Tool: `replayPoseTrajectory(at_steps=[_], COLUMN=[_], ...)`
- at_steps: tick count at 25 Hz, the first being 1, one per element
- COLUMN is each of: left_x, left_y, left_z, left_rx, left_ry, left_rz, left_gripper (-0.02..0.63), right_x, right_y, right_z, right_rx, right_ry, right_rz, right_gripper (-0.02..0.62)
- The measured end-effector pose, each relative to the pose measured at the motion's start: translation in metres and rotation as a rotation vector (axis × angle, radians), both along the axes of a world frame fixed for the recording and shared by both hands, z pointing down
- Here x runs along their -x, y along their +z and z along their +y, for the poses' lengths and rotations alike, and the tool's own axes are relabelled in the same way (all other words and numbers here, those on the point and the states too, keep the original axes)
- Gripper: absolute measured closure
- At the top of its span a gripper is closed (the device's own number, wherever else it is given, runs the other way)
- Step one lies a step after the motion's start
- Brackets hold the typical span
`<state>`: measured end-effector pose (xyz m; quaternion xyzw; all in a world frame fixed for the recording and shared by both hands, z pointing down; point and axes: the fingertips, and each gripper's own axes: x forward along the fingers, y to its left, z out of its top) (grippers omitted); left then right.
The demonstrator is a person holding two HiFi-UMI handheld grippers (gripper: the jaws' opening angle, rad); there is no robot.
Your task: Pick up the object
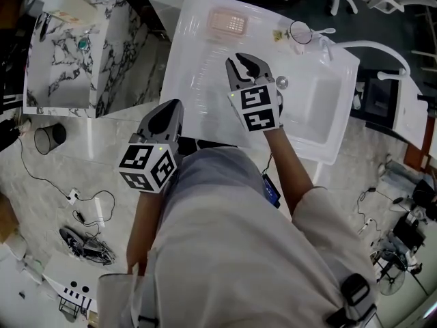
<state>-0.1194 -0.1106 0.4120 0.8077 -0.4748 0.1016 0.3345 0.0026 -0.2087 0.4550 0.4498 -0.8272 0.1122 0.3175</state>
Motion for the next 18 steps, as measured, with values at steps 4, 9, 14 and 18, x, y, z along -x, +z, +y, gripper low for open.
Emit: replayPoseTrajectory(at_steps=[4,9,14,18], left_x=[0.000,0.001,0.002,0.004], left_y=[0.002,0.004,0.007,0.008], left_z=[-0.002,-0.005,-0.007,-0.011], left_rx=[0.005,0.015,0.026,0.029], left_ry=[-0.002,0.001,0.002,0.002], left_rz=[-0.004,-0.009,-0.012,-0.015], left_gripper=[0.606,0.606,0.605,0.604], right_x=[-0.003,-0.007,-0.004,-0.003], right_y=[0.008,0.018,0.026,0.031], right_z=[-0.008,-0.019,-0.027,-0.035], right_rx=[-0.004,-0.012,-0.008,-0.006], right_ry=[-0.014,-0.037,-0.060,-0.069], right_rz=[0.039,0.104,0.129,0.148], right_gripper=[0.520,0.509,0.505,0.499])
